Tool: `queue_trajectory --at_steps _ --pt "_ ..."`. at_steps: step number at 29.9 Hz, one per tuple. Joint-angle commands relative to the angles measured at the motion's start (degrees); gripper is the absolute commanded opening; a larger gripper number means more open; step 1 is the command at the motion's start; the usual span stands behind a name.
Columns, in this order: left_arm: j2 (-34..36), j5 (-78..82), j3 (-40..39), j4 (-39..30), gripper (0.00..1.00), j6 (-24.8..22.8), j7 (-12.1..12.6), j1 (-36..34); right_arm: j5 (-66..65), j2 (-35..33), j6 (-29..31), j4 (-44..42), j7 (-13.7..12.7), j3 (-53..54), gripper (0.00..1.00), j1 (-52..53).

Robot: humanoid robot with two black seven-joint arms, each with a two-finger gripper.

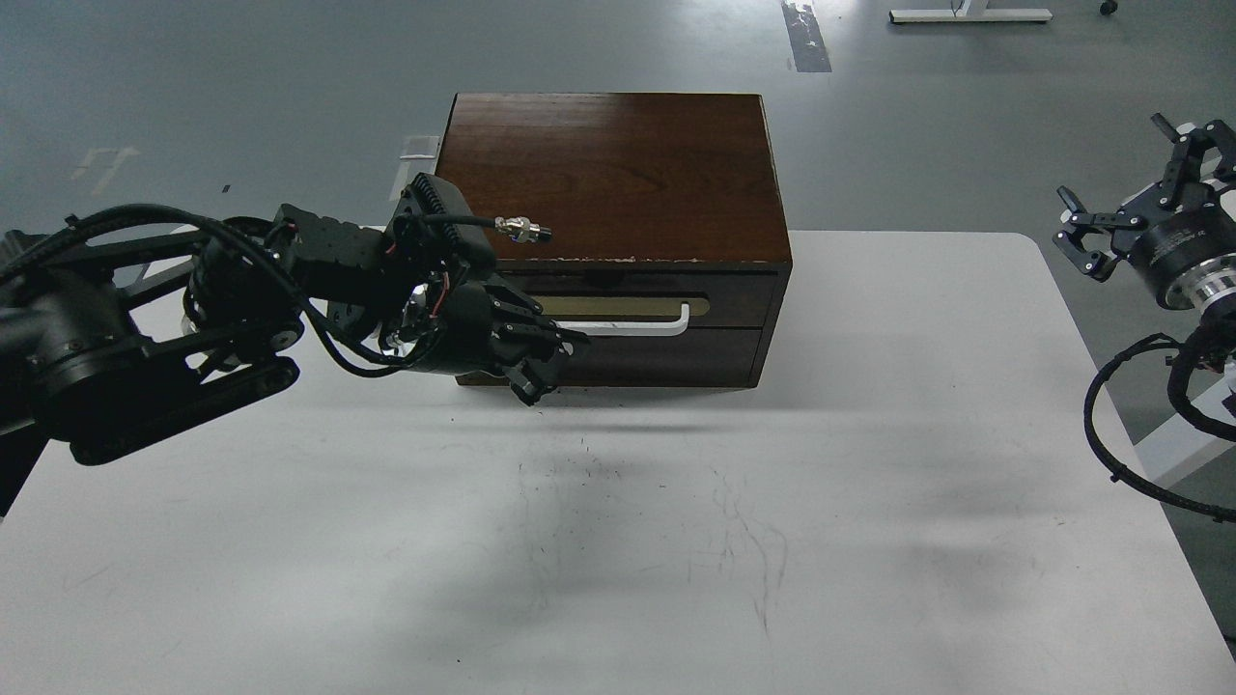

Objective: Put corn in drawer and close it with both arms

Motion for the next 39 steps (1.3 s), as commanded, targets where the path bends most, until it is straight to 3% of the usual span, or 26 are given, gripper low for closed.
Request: queue_trajectory --at_steps 1,4,9,13,16,18,19,20,21,22,27,31,39 --pt "1.03 -5.83 -1.91 -0.59 0.0 -0.03 0.0 0.04 0.0 -0.04 0.0 0.08 -0.01 0.0 1.0 -0.01" --pt "3.14 -13.55 -6.65 -0.41 0.0 -0.03 -0.17 0.3 0.0 -0.13 0.0 0.25 -0.01 0.17 1.0 0.08" --pt "6.57 -45.7 -14.04 4.32 0.04 -0.03 -0.08 1.09 0.0 -1.45 0.0 0.43 -0.01 0.96 1.0 0.6" --pt "8.67 -74.22 -14.75 10.37 0.25 -0.03 -0.26 2.32 0.0 -1.45 0.0 0.17 -0.27 2.71 1.0 1.04" --pt "8.51 -92.53 -17.38 19.85 0.38 -0.03 -2.97 4.07 0.0 -1.36 0.0 0.17 -0.71 4.3 1.0 1.39" --pt "7.98 -96.88 -18.09 24.0 0.41 -0.03 -4.3 4.96 0.0 -1.27 0.0 0.25 -0.8 4.39 1.0 1.39" --pt "7.37 -100.9 -18.18 28.29 0.47 -0.03 -4.83 5.4 0.09 -0.93 0.0 0.17 -0.36 4.57 1.0 1.48" --pt "6.67 -103.64 -18.18 32.24 0.73 -0.03 -4.83 5.84 0.09 -0.84 0.0 0.08 -0.18 4.92 1.0 1.48" --pt "6.22 -105.06 -18.18 34.02 0.88 -0.03 -4.74 6.28 0.09 -0.83 0.0 0.08 -0.09 5.27 1.0 1.4" --pt "5.7 -108.29 -18.18 36.48 0.92 -0.03 -4.66 7.93 0.09 -0.83 0.0 -0.01 -0.09 5.62 1.0 1.39" --pt "4.99 -116.93 -18.35 42.03 0.95 -0.03 -4.57 14.01 0.09 -0.66 0.0 0.08 -0.18 5.71 1.0 1.31" --pt "1.66 -122.46 -18.53 50.54 0.96 -0.03 -4.48 16.91 0.09 -0.31 0.0 -0.01 -0.18 5.8 1.0 0.96" --pt "-1.6 -128.36 -19.58 53.02 0.97 -0.03 -4.39 19.9 2.45 3.73 0.0 -0.53 -0.62 7.64 1.0 1.04"
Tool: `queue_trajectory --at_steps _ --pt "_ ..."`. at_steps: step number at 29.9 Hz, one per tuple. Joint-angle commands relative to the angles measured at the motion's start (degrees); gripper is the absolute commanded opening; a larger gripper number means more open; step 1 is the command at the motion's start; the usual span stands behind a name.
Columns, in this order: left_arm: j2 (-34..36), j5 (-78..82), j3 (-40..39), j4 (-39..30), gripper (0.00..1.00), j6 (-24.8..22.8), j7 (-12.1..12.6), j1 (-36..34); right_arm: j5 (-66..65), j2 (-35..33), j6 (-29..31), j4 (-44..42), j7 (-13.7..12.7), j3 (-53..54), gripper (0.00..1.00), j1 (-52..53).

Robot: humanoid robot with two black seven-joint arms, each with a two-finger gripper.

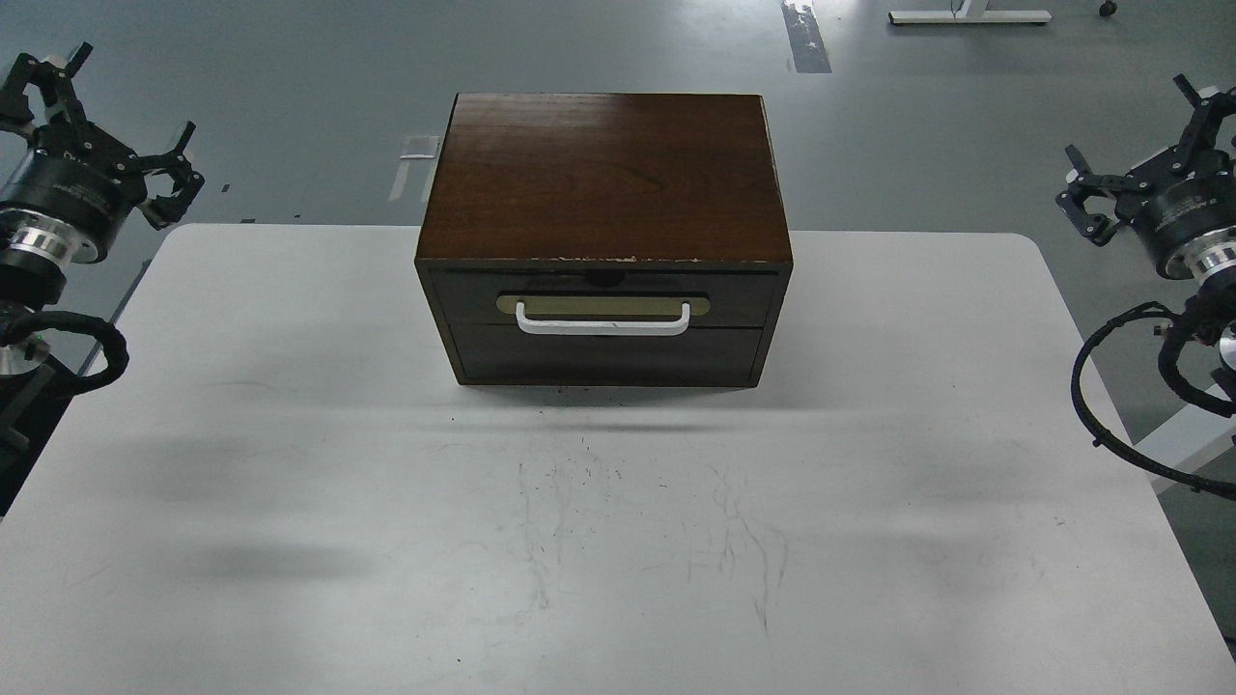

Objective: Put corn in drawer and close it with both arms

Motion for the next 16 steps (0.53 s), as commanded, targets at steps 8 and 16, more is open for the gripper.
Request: queue_trajectory --at_steps 8,16 --pt "-2.11 -1.19 -2.36 0.52 0.97 0.0 0.1 1.5 1.92 4.24 0.0 -1.69 0.41 4.6 1.0 0.16" --pt "-1.67 -1.1 -2.54 -1.15 0.98 0.0 -0.08 1.59 1.92 4.24 0.0 -1.7 1.02 4.61 1.0 0.34"
